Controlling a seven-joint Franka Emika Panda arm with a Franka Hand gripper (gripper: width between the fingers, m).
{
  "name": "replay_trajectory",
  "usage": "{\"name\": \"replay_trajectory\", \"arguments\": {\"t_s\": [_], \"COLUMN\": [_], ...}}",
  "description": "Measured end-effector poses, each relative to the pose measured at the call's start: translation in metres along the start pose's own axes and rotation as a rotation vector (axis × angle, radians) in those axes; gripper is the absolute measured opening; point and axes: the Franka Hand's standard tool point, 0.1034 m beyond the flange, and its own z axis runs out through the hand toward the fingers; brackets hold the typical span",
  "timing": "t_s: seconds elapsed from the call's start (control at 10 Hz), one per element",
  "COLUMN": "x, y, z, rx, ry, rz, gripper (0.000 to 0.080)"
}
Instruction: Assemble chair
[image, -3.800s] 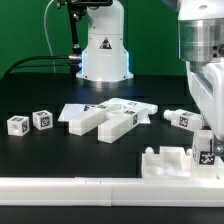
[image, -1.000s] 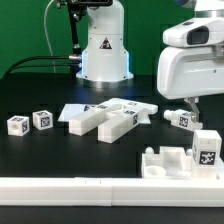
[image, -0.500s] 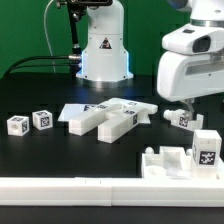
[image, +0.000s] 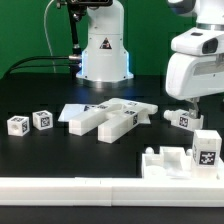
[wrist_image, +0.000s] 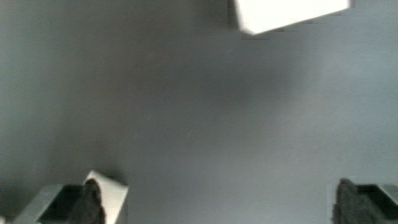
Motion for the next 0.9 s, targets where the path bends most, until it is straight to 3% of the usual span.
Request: {"name": "replay_trajectory", "arguments": {"t_s": [0.1, 0.3, 0.7, 0.9], "x": [-0.026, -0.04, -0.042, -0.043], "y": [-0.012, -0.014, -0.011, -0.007], "z": [0.006, 0.01, 0.009, 0.018], "rx": [0.009, 0.016, 0.014, 0.015], "ry": [-0.17, -0.335, -0.59, -0.756], "rz": [0.06, 0.1, 0.167, 0.092], "gripper": [0.0649, 0.0649, 0.0649, 0.0649]}}
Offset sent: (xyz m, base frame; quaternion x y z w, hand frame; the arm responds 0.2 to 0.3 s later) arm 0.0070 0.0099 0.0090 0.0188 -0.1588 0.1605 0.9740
